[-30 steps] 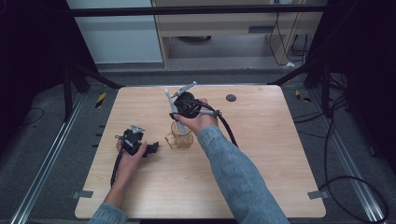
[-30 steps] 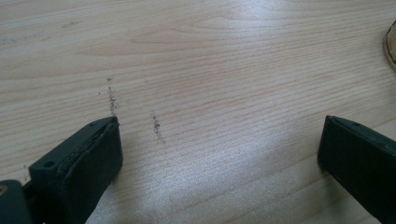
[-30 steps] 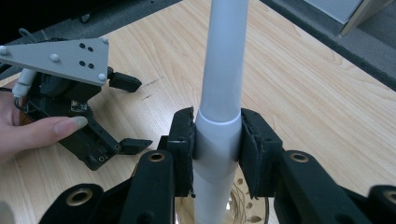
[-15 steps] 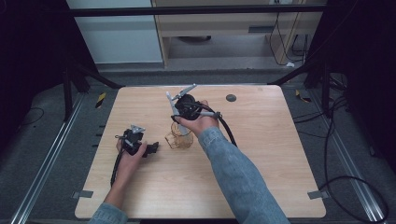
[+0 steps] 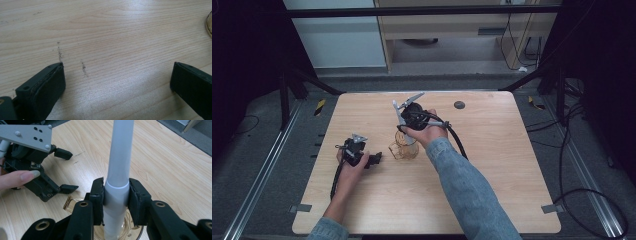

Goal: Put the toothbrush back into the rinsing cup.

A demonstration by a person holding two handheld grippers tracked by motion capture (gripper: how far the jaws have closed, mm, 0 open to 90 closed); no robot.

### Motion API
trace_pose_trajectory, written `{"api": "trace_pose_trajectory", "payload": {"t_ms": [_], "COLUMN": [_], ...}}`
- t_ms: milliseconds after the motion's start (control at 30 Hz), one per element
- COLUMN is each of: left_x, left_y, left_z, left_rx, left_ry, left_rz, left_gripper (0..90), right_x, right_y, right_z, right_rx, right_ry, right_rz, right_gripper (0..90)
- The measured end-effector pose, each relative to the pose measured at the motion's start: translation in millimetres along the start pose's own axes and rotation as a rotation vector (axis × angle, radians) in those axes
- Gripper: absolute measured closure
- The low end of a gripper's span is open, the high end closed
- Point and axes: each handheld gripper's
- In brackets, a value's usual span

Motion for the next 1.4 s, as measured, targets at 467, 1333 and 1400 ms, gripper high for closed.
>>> {"api": "trace_pose_trajectory", "payload": {"t_ms": [467, 1333, 1400], "left_x": [0.0, -0.1, -0.1], "left_y": [0.0, 0.0, 0.1], "left_z": [0.0, 0.1, 0.1], "left_rx": [0.000, 0.000, 0.000], "left_ry": [0.001, 0.001, 0.001], "left_rz": [0.000, 0.000, -0.001], "left_gripper": [0.0, 0.0, 0.0], "right_x": [-1.0, -4.3, -7.3], "right_y": [4.7, 13.7, 17.0], "right_z": [-2.3, -2.8, -0.1], "right_rx": [-0.027, -0.040, -0.043], "right_ry": [-0.008, -0.013, -0.032], "right_rz": [0.006, 0.005, 0.001], "right_gripper": [67.4, 67.1, 67.0]}}
Point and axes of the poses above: each handheld gripper's, and its own axes: y roughly forward along the jaws, z roughly out of its top, x roughly to its right, and after that the axes turned 5 degrees about -y, right-handed
